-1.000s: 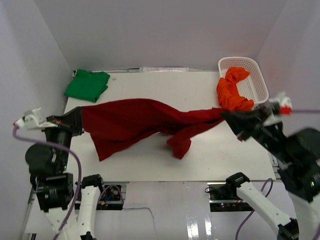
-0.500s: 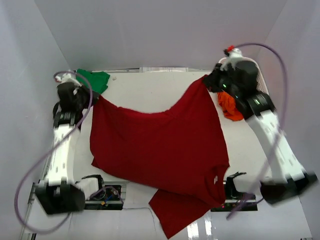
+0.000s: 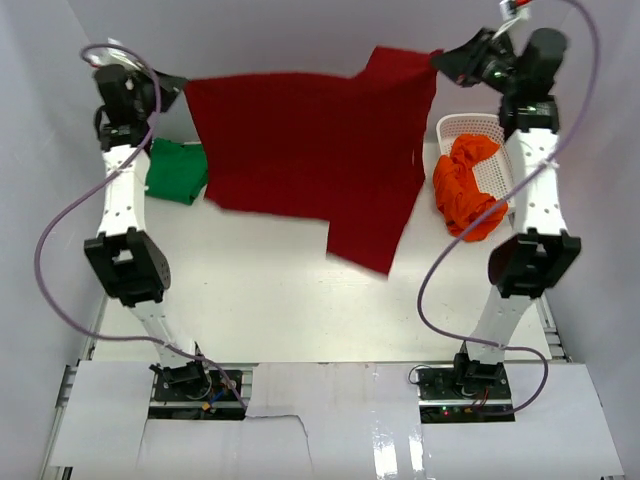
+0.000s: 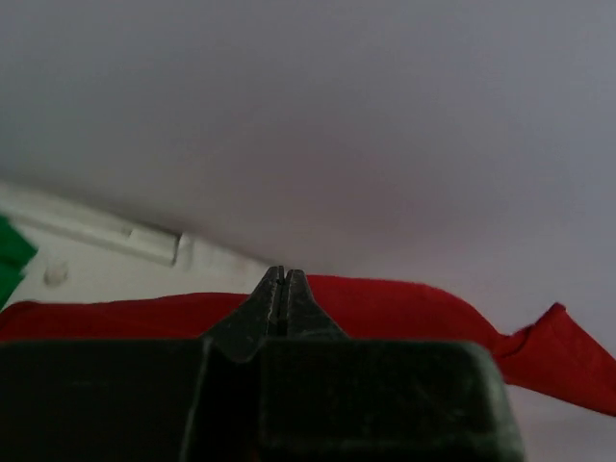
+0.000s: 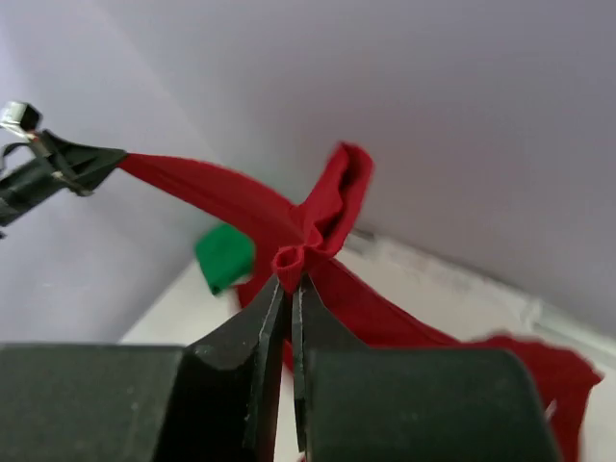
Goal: Fold and stack the t-shirts
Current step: Flatten out the tshirt
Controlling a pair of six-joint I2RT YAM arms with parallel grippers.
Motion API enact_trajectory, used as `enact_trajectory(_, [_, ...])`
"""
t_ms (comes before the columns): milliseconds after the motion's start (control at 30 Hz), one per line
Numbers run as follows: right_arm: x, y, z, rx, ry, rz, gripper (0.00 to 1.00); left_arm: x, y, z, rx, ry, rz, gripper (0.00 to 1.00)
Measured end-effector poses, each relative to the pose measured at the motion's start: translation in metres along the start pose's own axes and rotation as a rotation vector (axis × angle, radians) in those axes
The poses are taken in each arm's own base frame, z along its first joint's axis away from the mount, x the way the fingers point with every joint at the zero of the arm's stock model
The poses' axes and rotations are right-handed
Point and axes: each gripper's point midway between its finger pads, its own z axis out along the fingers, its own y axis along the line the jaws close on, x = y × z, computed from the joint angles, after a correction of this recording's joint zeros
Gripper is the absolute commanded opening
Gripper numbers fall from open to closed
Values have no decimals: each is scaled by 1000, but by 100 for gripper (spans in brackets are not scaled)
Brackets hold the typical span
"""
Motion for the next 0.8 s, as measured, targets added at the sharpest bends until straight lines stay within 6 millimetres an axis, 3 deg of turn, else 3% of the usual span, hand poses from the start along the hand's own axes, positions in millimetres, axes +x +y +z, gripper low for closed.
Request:
enact_trajectory(67, [-47, 51, -40, -123, -126, -75, 8, -52, -45, -45, 107, -148, 21, 0])
enact_trajectory(100, [-72, 79, -66, -174, -191, -139, 8, -79, -68, -80, 161, -236, 42, 0])
enact_trajectory(167, [-98, 122, -109, -235, -272, -254, 8, -105, -100, -146, 234, -373, 86, 0])
enact_trajectory(200, [-100, 148, -131, -266, -293, -304, 8, -107, -107, -181, 247, -432, 105, 0])
enact_trajectory(267, [-79, 172, -153, -281, -302, -345, 8, -96, -114, -235, 254, -512, 135, 0])
enact_trajectory(333, [-38, 184, -168, -285, -253, -310, 8, -73, -116, -266, 264, -533, 165, 0])
enact_trajectory(400, [9, 170, -169, -259, -191, -242, 8, -45, -97, -262, 257, -484, 175, 0])
enact_trajectory(467, [75, 127, -156, -182, -87, -78, 8, 0, -41, -229, 180, -352, 127, 0])
enact_trajectory(533, [158, 81, -146, -87, 52, 104, 8, 71, 46, -188, 18, -127, 19, 0])
enact_trajectory(600, [271, 35, -149, 72, 270, 347, 8, 152, 129, -168, -166, 129, -107, 0])
enact_trajectory(633, [316, 27, -160, 135, 369, 436, 8, 196, 164, -172, -260, 261, -172, 0])
enact_trajectory(667, [360, 26, -175, 191, 472, 515, 8, 235, 188, -184, -337, 377, -229, 0])
enact_trajectory(733, [417, 44, -206, 255, 635, 574, 8, 288, 205, -217, -427, 551, -316, 0])
enact_trajectory(800, [432, 65, -223, 254, 697, 534, 8, 305, 195, -240, -436, 636, -351, 0])
